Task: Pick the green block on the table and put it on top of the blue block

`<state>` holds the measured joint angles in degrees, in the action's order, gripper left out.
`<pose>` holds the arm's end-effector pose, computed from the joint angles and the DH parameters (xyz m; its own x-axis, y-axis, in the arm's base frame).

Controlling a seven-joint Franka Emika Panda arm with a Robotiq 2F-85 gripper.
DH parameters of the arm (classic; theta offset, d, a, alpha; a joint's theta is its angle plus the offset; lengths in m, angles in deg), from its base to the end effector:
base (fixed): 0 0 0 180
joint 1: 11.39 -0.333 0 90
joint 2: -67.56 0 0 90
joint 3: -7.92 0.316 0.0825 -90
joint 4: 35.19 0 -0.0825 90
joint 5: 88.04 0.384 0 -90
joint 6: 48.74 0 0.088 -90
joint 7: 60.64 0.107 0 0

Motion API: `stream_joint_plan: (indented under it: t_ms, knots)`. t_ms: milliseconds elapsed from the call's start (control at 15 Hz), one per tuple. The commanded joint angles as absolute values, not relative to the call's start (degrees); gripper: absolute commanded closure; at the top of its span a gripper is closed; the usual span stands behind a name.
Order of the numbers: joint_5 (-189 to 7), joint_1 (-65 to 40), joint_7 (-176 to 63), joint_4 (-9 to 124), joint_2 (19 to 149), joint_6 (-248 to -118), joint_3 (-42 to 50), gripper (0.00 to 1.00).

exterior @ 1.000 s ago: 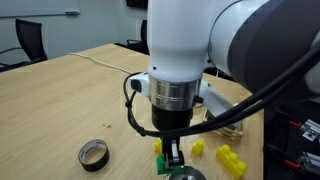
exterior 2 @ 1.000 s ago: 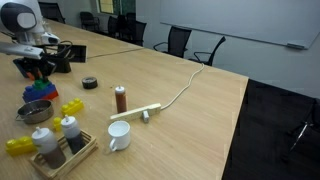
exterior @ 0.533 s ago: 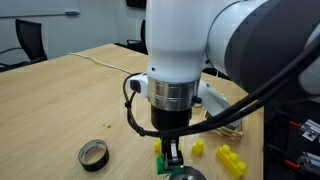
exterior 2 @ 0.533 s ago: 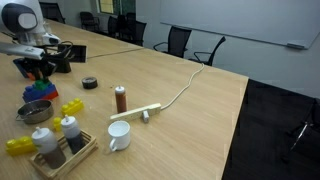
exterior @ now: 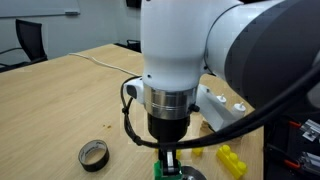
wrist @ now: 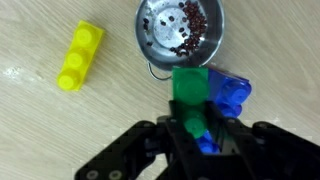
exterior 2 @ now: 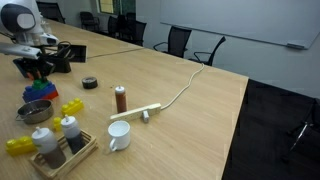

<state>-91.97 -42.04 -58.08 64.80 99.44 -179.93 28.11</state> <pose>0.4392 0.5016 0.2743 0.6711 0.7412 0.0171 0.7364 -0.6637 -0.1313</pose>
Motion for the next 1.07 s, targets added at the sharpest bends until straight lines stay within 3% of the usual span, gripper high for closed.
stream_joint_plan:
  t_ms: [0, 1000]
  knots:
    - [-93.8, -45.0, -54.1, 59.0, 101.7, -174.8, 26.2, 0.93]
    - [-96.9, -56.5, -46.8, 37.1, 115.6, -168.5, 18.6, 0.93]
